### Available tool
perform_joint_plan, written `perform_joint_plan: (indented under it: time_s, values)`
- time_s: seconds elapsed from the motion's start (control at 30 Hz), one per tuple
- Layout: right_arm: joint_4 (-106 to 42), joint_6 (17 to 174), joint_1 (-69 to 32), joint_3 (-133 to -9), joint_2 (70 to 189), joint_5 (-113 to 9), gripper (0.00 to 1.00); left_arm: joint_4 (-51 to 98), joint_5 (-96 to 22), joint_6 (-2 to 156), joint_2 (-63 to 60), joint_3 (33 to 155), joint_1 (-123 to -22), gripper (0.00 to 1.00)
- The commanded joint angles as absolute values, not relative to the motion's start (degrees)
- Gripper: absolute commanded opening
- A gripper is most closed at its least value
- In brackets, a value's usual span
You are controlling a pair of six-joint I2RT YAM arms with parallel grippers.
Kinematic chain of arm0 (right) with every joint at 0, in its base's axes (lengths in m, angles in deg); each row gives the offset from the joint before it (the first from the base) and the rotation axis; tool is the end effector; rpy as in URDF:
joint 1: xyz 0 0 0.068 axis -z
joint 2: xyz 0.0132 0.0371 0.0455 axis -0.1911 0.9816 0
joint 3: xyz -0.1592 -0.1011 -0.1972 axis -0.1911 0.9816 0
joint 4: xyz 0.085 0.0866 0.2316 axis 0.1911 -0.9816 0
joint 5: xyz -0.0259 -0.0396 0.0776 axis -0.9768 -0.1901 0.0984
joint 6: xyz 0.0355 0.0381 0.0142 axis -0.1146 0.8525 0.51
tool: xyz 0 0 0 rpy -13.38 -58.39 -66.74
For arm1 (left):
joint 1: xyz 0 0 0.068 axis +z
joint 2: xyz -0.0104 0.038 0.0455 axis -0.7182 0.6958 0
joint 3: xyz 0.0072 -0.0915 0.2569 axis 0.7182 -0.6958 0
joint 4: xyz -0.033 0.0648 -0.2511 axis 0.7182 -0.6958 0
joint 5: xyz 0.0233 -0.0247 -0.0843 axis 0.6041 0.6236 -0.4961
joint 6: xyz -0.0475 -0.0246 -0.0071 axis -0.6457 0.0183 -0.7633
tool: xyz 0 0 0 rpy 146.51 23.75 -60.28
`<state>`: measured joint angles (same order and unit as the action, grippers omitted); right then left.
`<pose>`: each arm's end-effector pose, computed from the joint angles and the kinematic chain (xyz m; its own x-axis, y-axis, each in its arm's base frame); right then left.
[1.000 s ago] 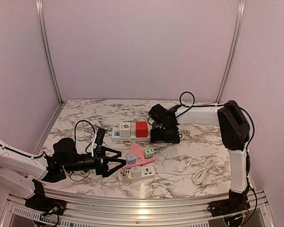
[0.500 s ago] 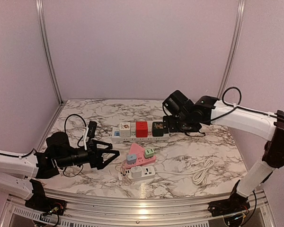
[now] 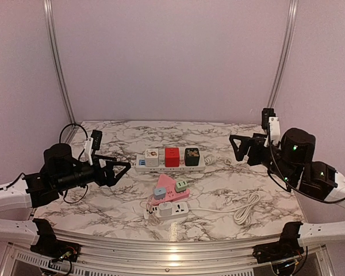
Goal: Insert the plug
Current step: Reset both arms
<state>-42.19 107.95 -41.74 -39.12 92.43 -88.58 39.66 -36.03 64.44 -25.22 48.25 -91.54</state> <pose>0.1223 0.1318 0.3351 -0.2442 0.1588 -0.9566 -0.3399 0.9099 0.2378 0.1446 -0.1546 0.2586 -0.4029 -0.1718 -0.8990 0.6960 0.5804 -0.4228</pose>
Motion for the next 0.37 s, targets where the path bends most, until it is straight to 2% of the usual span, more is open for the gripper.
perform_joint_plan:
  time_s: [0.0, 0.33]
  values:
    - [-41.82, 99.55, -41.9, -41.11, 90.92, -86.42, 0.99, 27.34, -29.7, 70.34, -28.76, 54.09, -89.67, 0.99]
    - [-41.15, 98.98, -41.95, -39.08, 89.84, -84.68, 0.98, 28.78, -34.73, 67.32, -29.47, 52.96, -84.51, 0.99]
